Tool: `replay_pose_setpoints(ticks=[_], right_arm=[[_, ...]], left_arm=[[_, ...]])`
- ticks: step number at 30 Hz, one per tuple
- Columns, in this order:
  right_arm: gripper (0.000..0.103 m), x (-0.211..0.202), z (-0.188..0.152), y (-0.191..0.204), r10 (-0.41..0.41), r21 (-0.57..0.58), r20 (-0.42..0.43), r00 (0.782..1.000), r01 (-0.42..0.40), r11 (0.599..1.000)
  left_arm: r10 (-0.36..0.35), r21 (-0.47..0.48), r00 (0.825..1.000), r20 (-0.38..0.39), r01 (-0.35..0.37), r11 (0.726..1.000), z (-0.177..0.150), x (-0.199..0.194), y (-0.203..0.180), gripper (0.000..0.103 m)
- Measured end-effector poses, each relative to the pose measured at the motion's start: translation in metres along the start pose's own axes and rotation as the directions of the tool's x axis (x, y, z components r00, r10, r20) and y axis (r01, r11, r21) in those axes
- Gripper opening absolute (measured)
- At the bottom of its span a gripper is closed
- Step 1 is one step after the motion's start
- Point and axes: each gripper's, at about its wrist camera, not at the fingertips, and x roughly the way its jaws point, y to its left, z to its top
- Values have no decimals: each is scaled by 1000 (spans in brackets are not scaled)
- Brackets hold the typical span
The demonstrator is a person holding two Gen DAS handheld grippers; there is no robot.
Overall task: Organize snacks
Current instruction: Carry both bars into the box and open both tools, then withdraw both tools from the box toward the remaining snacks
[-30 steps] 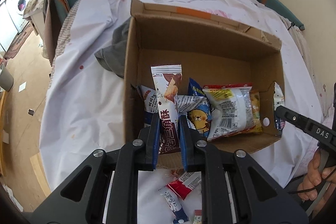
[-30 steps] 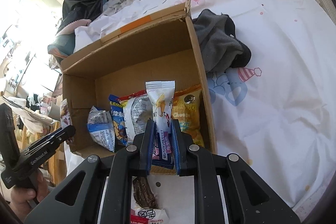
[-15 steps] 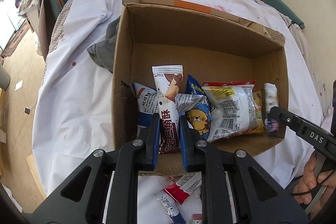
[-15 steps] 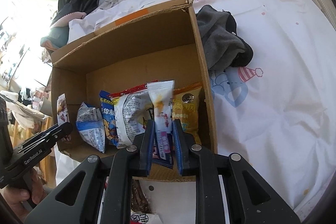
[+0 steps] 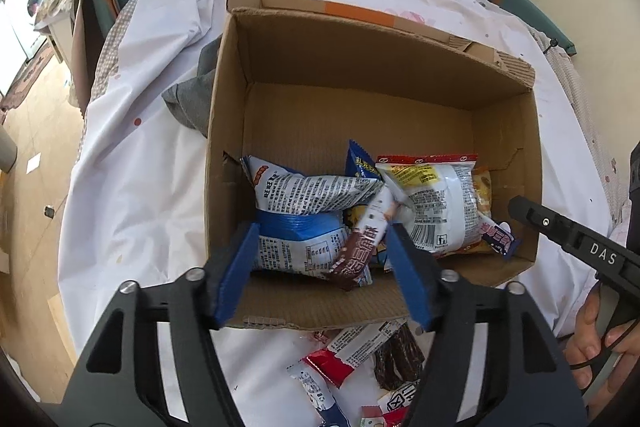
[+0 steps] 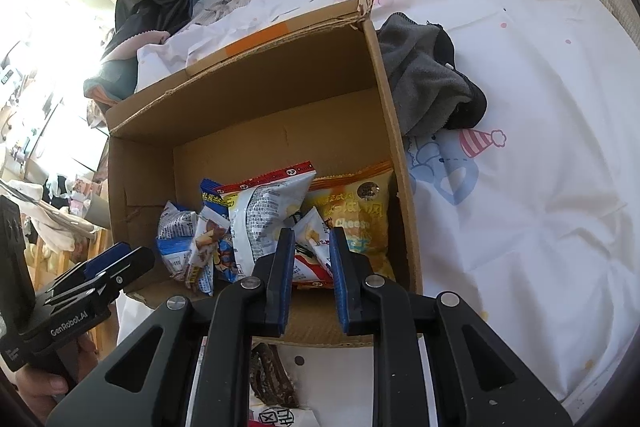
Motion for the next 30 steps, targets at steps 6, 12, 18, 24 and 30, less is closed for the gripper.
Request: replay_pose_setpoints(ticks=[6,12,18,24,30], right_arm=[[49,-6,1,-1,11,16,29,1000,-11,1000],[56,-8,2,-2,16,26,35,999,-17,1000],[56,-12,0,-3,23,40,45,999,-24,999],[56,-17,-4,-3,25,49,51,998,-27,998],[57,-25,-16,1,22,32,47,999,-24,999]], left_arm=[[-22,-13,1000,9,22,1000,0,-2,2,68],[-25,-18,999,30,25,1000,-1,-7,5,79],[-11,-21,999,51,12,1000,-4,-14,8,85],[14,-38,996,85,-11,999,-10,-26,14,85],[32,-43,995,92,-28,999,-17,-36,21,84]])
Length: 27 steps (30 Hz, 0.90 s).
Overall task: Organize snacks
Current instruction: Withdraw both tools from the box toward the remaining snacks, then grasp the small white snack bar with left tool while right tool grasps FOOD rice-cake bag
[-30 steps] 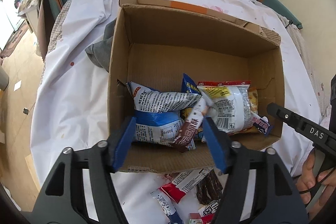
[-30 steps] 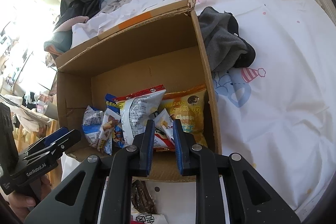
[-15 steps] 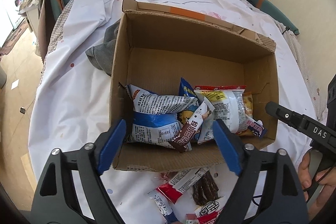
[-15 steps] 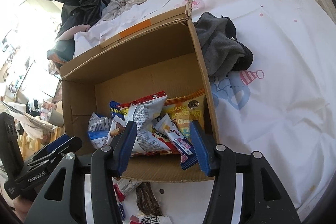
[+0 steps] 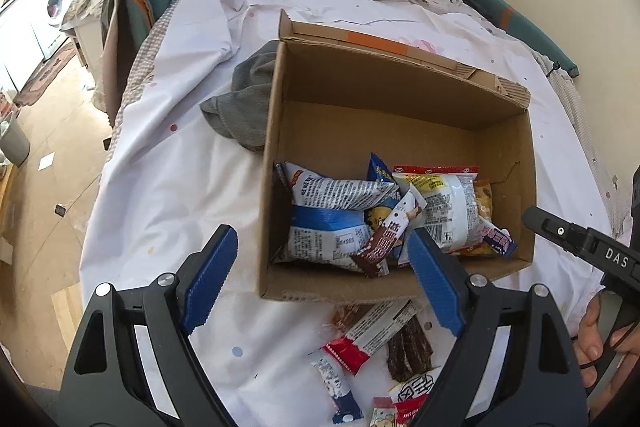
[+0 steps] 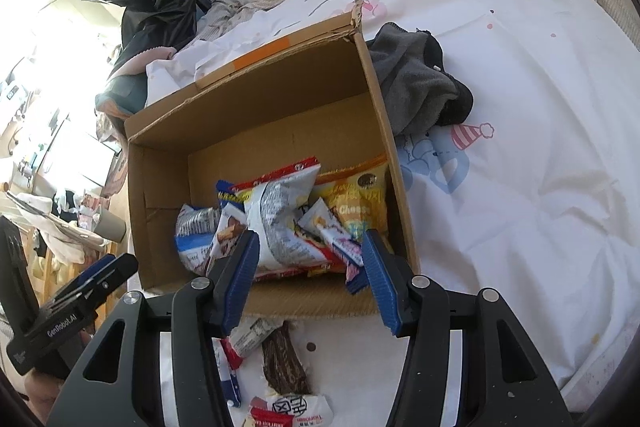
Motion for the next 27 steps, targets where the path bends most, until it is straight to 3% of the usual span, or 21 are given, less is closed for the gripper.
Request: replay_pose_setpoints(ticks=[8,11,14,18,21,23,27], right_arm=[[62,-11,-22,9,-6,-36,-16,1000,6,999],[62,-11,-31,8,-8,-29,-32,999,7,1000],[62,-8,-43,8,-4,-9,-63,998,3,1000],[63,1,-63,3,25,39,-149,988,-19,999],[63,17,-87,0,46,78,-268,962,-26,997],[63,26,-107,-1,78,108,-353,932,-43,993],[63,40,-146,6,150,151,-480,864,-87,985]], left_arm=[[21,-33,999,-50,-23,999,-24,-3,8,84],[23,-74,994,-105,-31,997,-37,2,15,84],[12,-148,982,-191,-41,988,-55,14,25,79],[-32,-198,949,-313,-32,980,-81,34,27,65],[-34,-197,934,-356,-40,980,-95,42,22,60],[-31,-190,923,-385,-46,981,-103,48,16,49],[-23,-162,907,-421,-50,986,-112,56,7,37]])
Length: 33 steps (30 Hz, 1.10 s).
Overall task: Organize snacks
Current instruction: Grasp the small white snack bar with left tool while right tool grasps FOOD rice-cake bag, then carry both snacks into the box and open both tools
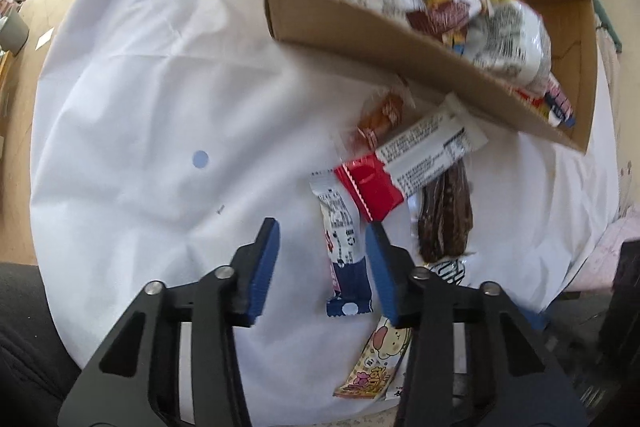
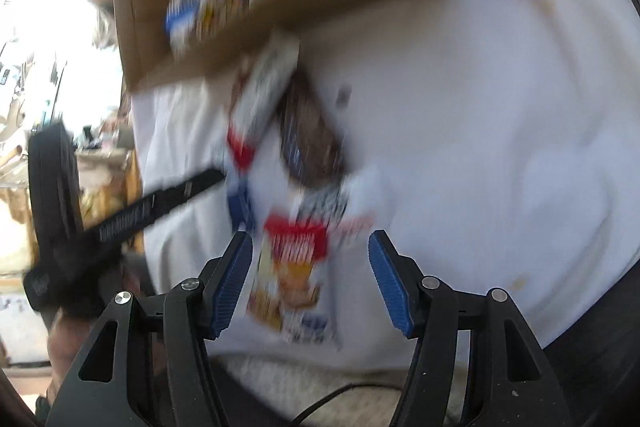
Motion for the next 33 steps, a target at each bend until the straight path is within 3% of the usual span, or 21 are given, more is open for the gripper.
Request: replay_pose_setpoints(ticks=[3,7,9,10,11,16,24,30,33], right_arm=[[63,23,-17,6,-31,-31,-82,996,28,999],[62,32,-24,19,-108,-102,-74,991,100,990],[58,34,-27,22,-139,-117,-53,989,132,984],[50,36,-29,24,-161,-138,-46,986,153,979],[35,36,-30,27,-177,-160,-37,984,169,973],[33,21,-25,33,-142,-172,-2,990,140,975],[33,-34,-6,32,-30,-155,134,991,51,987],[33,-61,22,43,-1,-146,231,973,36,989],[33,-81,37,38,19,-138,280,960,20,990]], left_arm=[[-4,6,999,-41,4,1000,-3,10,-3,30],[34,44,998,-59,-32,999,-10,18,-9,19],[54,59,997,-55,-51,997,-13,18,-11,15],[52,64,997,-59,-49,997,-15,20,-14,15],[53,66,997,-60,-49,997,-17,19,-15,14],[68,73,996,-48,-65,995,-20,8,-16,14],[58,43,993,105,-63,997,-16,-47,-9,14],[43,48,969,243,-56,997,13,-89,-11,14],[59,81,954,293,-86,993,35,-99,-4,14]])
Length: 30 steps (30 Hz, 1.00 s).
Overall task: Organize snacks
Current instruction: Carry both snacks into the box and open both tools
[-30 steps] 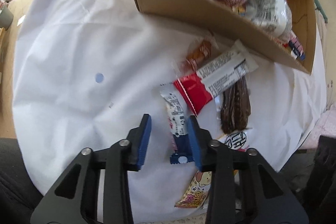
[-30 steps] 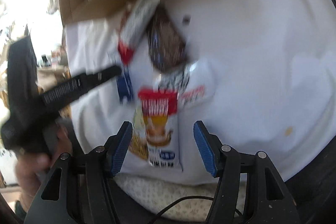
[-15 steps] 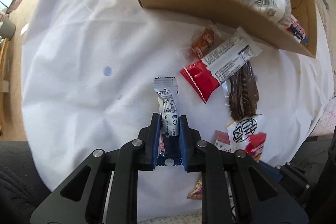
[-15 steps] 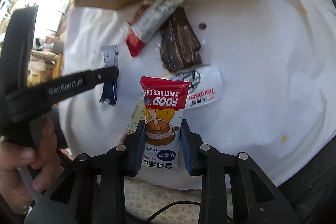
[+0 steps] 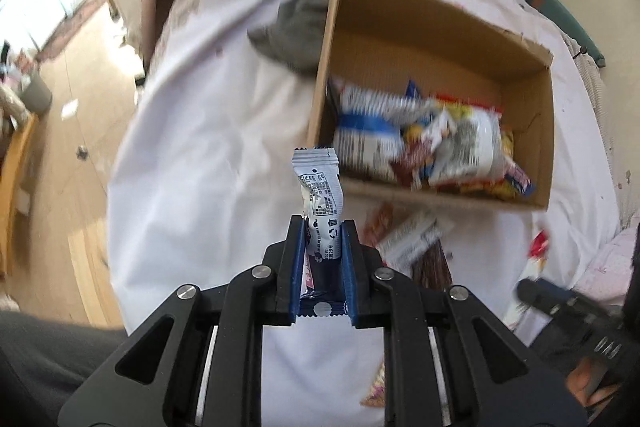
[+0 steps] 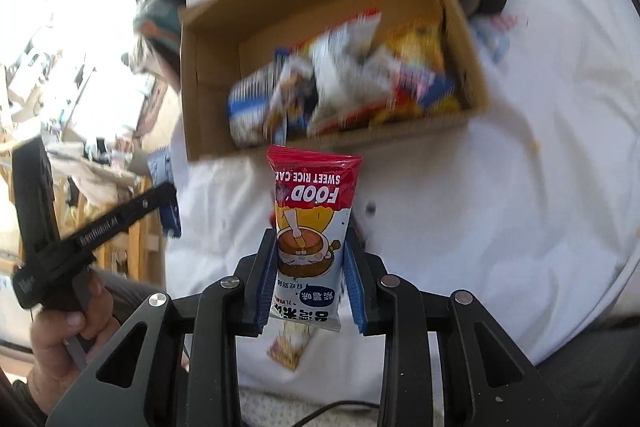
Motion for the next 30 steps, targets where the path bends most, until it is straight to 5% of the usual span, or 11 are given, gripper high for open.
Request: replay_pose_setpoints(ticks=[6,9,16,23,30], right_arm=[[33,-15,44,-9,-28,11,111,993,27,1000],[33,-23,70,-17,-105,5,178,978,106,994],[33,-19,103,-33,-193,-1,227,954,199,980],[33,17,100,-29,-287,-82,185,940,306,948],[33,38,97,-25,-316,-121,134,939,332,935]], left_arm=[[-5,18,999,43,4,1000,35,-7,-1,14],[-4,30,998,69,2,1000,49,-5,-8,14],[-12,68,996,93,6,998,77,12,-22,14],[-93,48,995,33,91,995,71,45,-24,14],[-71,73,996,48,68,995,74,49,-30,15]])
